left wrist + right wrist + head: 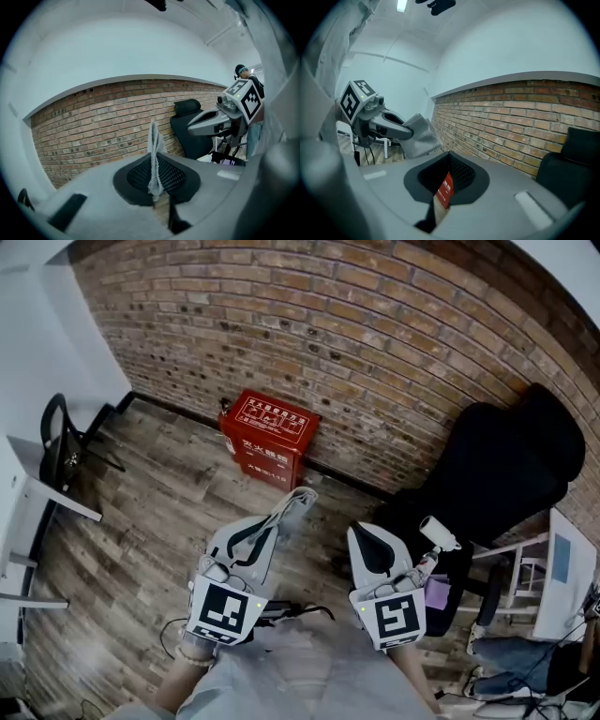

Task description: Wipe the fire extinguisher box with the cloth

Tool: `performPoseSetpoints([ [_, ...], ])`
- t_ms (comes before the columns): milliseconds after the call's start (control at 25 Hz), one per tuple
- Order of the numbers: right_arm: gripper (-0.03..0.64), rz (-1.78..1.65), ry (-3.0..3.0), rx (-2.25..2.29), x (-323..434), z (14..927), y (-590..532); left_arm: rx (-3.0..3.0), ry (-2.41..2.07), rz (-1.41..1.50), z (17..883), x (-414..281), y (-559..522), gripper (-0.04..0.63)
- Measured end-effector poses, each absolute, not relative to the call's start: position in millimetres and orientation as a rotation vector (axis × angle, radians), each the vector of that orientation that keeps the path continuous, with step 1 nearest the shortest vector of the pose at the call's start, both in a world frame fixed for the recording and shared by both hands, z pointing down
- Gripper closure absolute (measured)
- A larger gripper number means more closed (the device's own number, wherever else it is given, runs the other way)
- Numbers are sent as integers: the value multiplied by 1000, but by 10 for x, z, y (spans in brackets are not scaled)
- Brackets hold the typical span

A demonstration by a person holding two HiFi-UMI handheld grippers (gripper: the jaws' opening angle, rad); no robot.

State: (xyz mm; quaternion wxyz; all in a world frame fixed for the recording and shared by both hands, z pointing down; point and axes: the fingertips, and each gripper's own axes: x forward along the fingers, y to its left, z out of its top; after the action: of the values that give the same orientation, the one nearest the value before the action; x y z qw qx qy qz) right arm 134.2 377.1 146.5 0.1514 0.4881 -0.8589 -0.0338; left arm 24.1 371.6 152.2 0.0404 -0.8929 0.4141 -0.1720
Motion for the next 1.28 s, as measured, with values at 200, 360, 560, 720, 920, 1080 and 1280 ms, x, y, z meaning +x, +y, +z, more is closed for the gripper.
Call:
performPoseSetpoints([
  [200,607,-70,-2479,1436,1310,1446,3769,-2736,1263,-535,1540,171,3722,583],
  [360,607,-72,-2461,1447,1251,1445,3771,-2737,1258,-528,1525,78,3713,583],
  [560,606,-83,-2443,1477,1131,1446,3788,-2737,1245,-502,1513,-70,3702,583],
  [720,607,-90,-2426,1508,1011,1443,3806,-2739,1228,-495,1509,-222,3688,583],
  [920,607,-96,-2408,1539,861,1439,3842,-2732,1197,-492,1470,-390,3679,583],
  [1080,607,-84,-2396,1541,785,1495,3855,-2732,1196,-494,1483,-492,3684,583],
  [1280,607,-74,-2384,1505,731,1568,3790,-2732,1244,-500,1537,-635,3633,583],
])
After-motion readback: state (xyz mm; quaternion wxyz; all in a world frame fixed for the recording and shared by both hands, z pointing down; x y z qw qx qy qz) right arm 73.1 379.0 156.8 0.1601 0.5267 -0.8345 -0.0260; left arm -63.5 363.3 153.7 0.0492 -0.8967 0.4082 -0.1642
